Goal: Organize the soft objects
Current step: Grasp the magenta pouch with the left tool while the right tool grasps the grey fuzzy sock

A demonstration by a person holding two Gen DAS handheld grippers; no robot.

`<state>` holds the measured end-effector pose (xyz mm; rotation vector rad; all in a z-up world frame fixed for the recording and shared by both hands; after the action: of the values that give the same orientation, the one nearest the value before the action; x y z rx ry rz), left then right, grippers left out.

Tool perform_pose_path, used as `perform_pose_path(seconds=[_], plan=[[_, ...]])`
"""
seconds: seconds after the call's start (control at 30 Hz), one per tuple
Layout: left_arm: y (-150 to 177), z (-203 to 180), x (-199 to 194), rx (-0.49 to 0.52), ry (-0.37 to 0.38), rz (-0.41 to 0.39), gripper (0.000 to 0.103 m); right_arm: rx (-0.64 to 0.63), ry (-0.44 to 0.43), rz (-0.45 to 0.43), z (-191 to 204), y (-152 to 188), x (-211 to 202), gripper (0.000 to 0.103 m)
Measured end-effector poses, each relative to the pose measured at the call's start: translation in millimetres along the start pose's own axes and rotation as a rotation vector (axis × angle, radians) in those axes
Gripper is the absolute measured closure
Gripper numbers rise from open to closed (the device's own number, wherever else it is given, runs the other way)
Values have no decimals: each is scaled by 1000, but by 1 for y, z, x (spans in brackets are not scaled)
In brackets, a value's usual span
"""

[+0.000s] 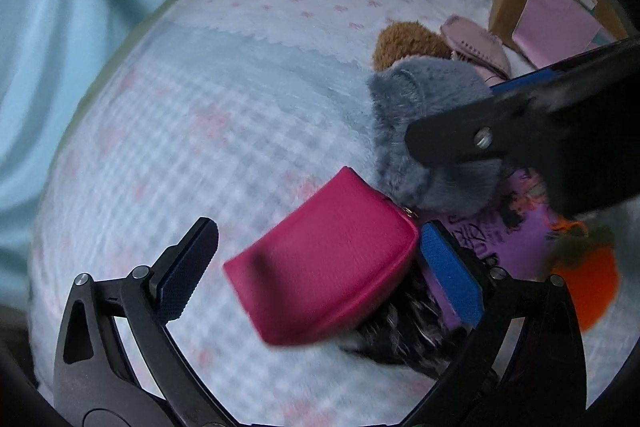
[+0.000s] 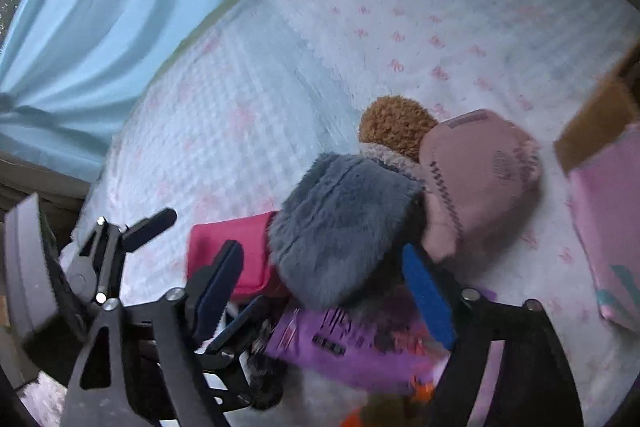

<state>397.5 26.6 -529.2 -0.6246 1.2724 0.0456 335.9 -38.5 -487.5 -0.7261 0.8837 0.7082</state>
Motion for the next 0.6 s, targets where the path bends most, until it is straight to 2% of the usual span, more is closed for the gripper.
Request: perform_pose_path(seconds=[0.07,0.1,0.23,0.37,0.6], plan=[[-1,-2,14,2,24,-1,5,-2,12,10,-3,-3,18,29],[0,-5,22,11,31,7,9,-3,29,10,-6,-4,26,30],[8,-17,39,39,39,28,18,-32,91,11,-15,-8,46,44],[12,-20,35,-7,62,19,28,-58,108,4,-19,-9,53,52],[19,-29,19,-31,43,15,45,-105,113,-17,-16,-6,46,64]])
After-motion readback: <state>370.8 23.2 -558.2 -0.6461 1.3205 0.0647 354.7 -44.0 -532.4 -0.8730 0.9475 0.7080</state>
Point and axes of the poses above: each gripper's, at about its wrist camera, not at the fingertips, and x roughly the way its jaws point, z to its left, y to its underside, the point moved 10 cm from there along x, roughly the way its jaws point, and after that the axes turned 1 degree about x, right-handed, at the moved point
